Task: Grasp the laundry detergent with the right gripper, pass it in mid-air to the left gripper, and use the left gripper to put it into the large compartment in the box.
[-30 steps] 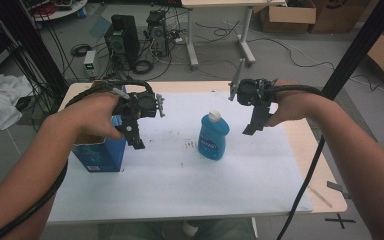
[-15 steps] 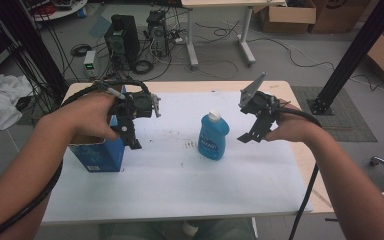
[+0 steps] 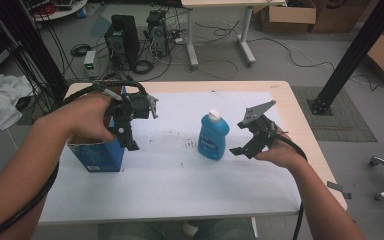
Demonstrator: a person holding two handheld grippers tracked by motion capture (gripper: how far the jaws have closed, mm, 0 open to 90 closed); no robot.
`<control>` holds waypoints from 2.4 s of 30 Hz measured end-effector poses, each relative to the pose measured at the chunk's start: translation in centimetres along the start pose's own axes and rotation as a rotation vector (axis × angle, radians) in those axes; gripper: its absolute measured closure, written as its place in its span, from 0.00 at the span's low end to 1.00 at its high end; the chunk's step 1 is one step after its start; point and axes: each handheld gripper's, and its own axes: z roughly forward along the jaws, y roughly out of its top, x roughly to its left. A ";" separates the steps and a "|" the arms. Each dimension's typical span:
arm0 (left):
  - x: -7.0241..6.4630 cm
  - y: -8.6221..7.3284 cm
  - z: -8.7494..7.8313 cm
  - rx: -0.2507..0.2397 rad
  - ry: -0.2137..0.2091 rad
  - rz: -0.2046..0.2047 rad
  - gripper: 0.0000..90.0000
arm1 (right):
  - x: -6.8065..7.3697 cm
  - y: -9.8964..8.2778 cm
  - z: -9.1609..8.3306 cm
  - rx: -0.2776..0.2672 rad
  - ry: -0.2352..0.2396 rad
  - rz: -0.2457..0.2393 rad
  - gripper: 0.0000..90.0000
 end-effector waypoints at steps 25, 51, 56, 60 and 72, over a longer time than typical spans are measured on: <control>-0.4 -0.5 -0.1 -0.012 0.011 -0.002 0.00 | 0.9 -3.6 6.8 -0.329 -0.019 0.189 0.00; -0.5 -0.8 0.1 -0.003 0.010 -0.012 0.00 | 1.3 -3.4 9.9 -0.448 -0.101 0.218 0.06; -0.5 -0.8 0.3 0.004 0.003 -0.014 0.00 | 1.2 -3.6 9.8 -0.454 -0.115 0.223 0.13; -0.4 -0.9 0.3 0.002 0.005 -0.016 0.00 | 1.2 -3.6 9.9 -0.458 -0.114 0.223 0.15; -0.5 -0.7 0.1 0.008 0.007 -0.016 0.00 | 1.3 -3.4 9.6 -0.468 -0.111 0.202 0.26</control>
